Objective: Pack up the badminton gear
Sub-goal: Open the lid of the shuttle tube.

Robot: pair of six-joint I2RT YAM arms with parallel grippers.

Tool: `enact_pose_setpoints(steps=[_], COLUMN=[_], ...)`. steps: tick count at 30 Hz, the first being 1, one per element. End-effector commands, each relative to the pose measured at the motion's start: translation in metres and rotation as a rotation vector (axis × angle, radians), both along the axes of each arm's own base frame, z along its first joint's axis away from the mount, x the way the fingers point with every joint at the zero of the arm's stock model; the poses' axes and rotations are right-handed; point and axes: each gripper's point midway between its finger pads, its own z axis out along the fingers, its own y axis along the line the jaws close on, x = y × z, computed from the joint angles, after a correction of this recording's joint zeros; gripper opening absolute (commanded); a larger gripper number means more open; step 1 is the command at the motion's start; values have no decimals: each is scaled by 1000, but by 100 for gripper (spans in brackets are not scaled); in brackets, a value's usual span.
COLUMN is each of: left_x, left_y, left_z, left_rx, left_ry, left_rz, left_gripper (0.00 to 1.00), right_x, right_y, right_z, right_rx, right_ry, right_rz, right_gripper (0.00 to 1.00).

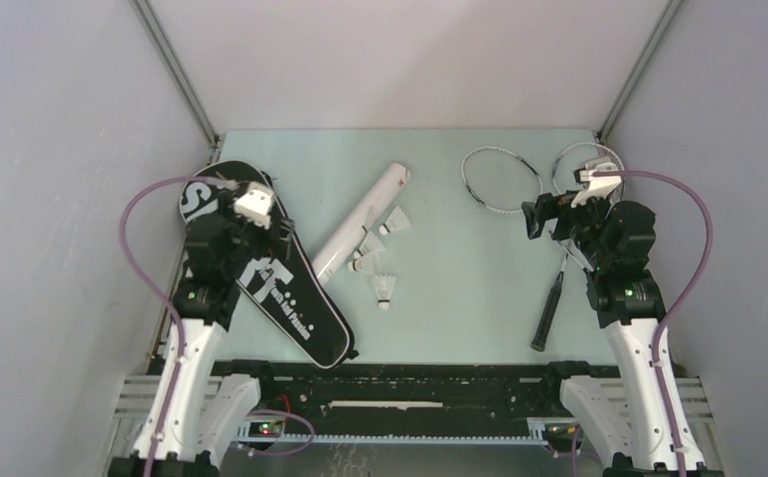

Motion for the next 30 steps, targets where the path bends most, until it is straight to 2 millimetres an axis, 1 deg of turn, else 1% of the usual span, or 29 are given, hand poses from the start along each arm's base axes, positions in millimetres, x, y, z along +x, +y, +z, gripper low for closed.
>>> enact_pose_setpoints(steps=[1,5,8,14,15,18,24,30], left_x=[6,20,33,64,69,82,87,93], left_y=[-17,-37,-50,-76,-80,-89,-112,-124], left_z=[-19,-53,-73,-100,-109,-119,-138,-154], left_rx=[199,268,283,263,259,245,238,251], left_ry=[110,228,293,450,490,550,643,694], left_rz=[-110,-189,-225,-241,-246,-241,-283,-274], left_gripper=[100,100,100,100,100,100,100,100], right_x=[-2,-3,-1,0,1,1,1,1], right_y=[7,13,15,17,17,15,16,18], right_z=[-1,-9,-14,-20,-21,-22,-24,-26], right_rx=[-40,-59,-70,-77,-79,-84,-88,-88], right_ry=[-17,-5,6,26,27,30,37,43], right_rz=[62,98,112,127,125,121,129,141], right_gripper=[100,100,100,100,100,100,100,100])
